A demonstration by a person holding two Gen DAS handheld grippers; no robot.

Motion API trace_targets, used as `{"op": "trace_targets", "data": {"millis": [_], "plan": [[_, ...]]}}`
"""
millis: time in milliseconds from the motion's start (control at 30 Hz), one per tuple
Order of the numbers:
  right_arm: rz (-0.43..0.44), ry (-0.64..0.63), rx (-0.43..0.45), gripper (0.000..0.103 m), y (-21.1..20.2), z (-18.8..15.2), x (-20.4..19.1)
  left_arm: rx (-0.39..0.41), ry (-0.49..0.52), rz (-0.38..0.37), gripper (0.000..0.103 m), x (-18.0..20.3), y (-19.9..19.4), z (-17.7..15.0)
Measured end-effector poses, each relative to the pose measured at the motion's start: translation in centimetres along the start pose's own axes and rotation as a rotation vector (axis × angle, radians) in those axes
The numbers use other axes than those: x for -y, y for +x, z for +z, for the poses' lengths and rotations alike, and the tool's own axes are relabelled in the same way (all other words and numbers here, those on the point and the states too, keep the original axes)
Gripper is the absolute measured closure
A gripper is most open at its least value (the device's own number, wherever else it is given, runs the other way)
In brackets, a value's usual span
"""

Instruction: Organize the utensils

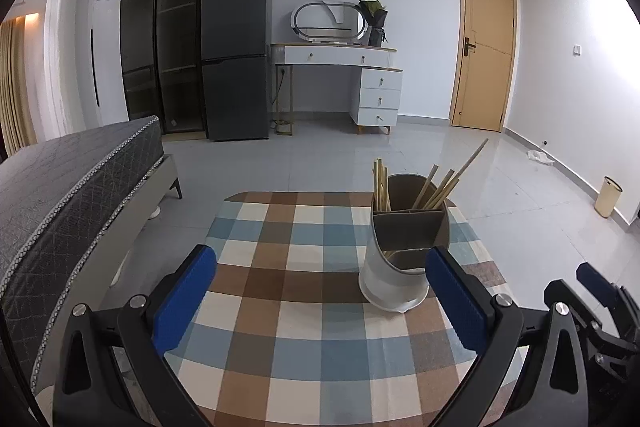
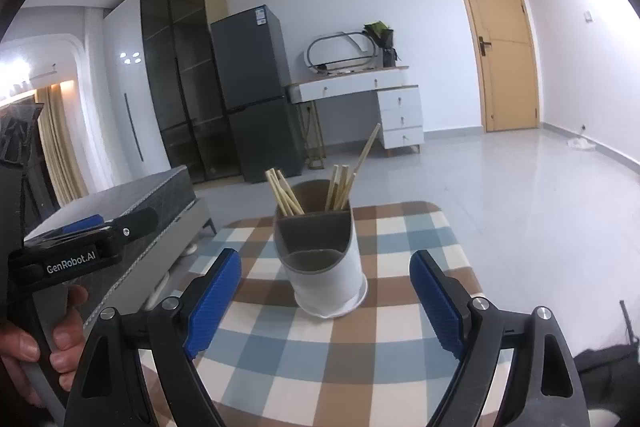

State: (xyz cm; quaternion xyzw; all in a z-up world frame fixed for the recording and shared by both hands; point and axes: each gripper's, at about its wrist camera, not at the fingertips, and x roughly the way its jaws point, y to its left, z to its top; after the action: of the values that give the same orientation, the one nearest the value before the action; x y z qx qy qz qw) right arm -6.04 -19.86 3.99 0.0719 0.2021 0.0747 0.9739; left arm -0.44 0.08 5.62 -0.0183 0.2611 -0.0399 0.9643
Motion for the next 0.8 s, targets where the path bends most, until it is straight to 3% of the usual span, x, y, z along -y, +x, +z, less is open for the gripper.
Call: {"op": "trace_targets", "data": {"millis": [800], "plan": [[-0.011, -0.002, -0.017, 0.016, 0.01, -0.03, 0.19, -0.019, -0.030, -0.031, 0.001, -0.22, -0.24, 0.22]]}}
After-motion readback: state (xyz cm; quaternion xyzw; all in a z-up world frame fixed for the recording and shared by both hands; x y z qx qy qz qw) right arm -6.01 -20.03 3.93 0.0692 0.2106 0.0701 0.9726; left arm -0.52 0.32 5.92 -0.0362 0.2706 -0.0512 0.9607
